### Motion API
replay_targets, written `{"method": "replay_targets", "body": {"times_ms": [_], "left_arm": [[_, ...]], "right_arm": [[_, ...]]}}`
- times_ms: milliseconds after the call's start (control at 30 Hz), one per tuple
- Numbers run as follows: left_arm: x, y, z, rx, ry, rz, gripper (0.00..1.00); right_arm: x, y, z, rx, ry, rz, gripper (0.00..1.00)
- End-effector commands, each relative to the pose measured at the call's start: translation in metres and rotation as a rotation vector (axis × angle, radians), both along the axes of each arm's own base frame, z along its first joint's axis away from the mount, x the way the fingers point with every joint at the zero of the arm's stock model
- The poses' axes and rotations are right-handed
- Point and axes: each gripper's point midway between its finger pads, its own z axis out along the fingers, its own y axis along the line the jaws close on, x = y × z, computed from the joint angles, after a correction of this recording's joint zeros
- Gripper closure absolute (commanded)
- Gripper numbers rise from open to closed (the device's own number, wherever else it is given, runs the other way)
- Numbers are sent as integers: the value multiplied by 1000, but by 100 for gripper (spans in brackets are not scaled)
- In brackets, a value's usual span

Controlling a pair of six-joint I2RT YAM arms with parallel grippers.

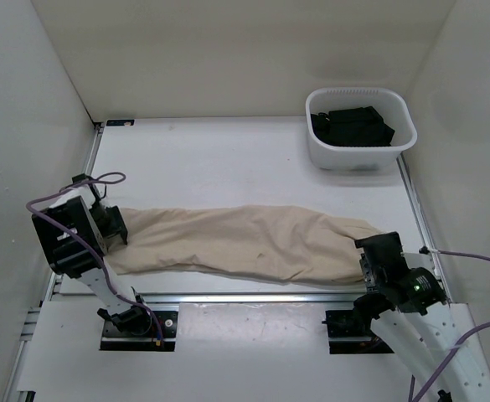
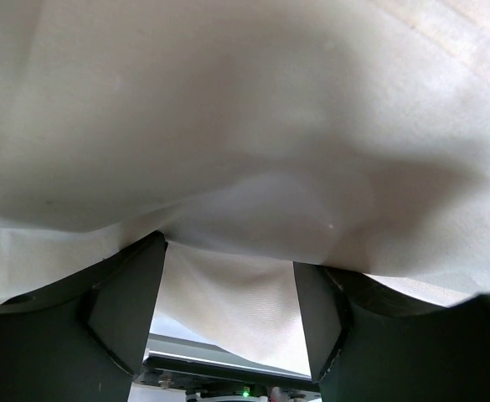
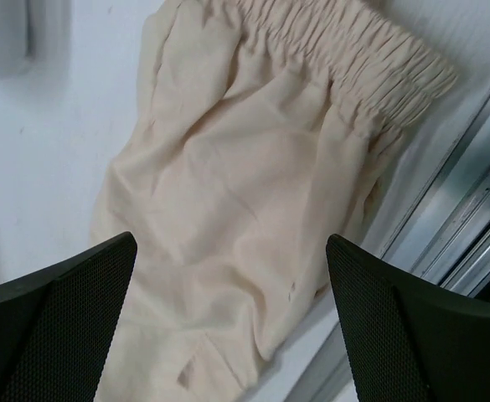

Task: Fold and stack the trousers
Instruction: Fold the trousers

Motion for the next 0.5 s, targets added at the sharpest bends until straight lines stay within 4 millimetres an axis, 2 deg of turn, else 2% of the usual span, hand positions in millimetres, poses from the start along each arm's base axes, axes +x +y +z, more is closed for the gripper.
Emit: {"method": "replay_targets", "body": {"times_ms": [0, 100, 133, 200, 233, 267, 300, 367, 400, 467], "left_arm": [[-8, 8, 5, 38, -7, 23, 27], [-10, 13, 5, 47, -2, 36, 25], [-15, 20, 6, 55, 3, 62, 25], [-18, 29, 3, 65, 8, 91, 25], [-24, 36, -4, 56, 25, 124, 25], [-22, 39, -4, 47, 17, 140, 25], [-20, 43, -4, 38, 8, 153, 25], [-22, 40, -6, 10, 13, 163, 25], [-20, 43, -5, 6, 0, 172, 25], [-14, 36, 5, -27, -38, 169, 23]], "right_arm": [[-38, -49, -44, -245, 247, -149, 1], [-27, -54, -42, -334, 277, -152, 1], [-20, -53, -38, -350, 268, -141, 1], [1, -45, -30, -417, 299, -45, 1], [19, -39, -12, -418, 288, -17, 1], [37, -32, -14, -447, 357, 39, 1], [44, -30, -12, -454, 419, 86, 1], [56, -35, -12, -478, 561, 123, 1], [64, -35, -1, -492, 554, 116, 1], [68, -41, 0, -483, 546, 89, 1]]}}
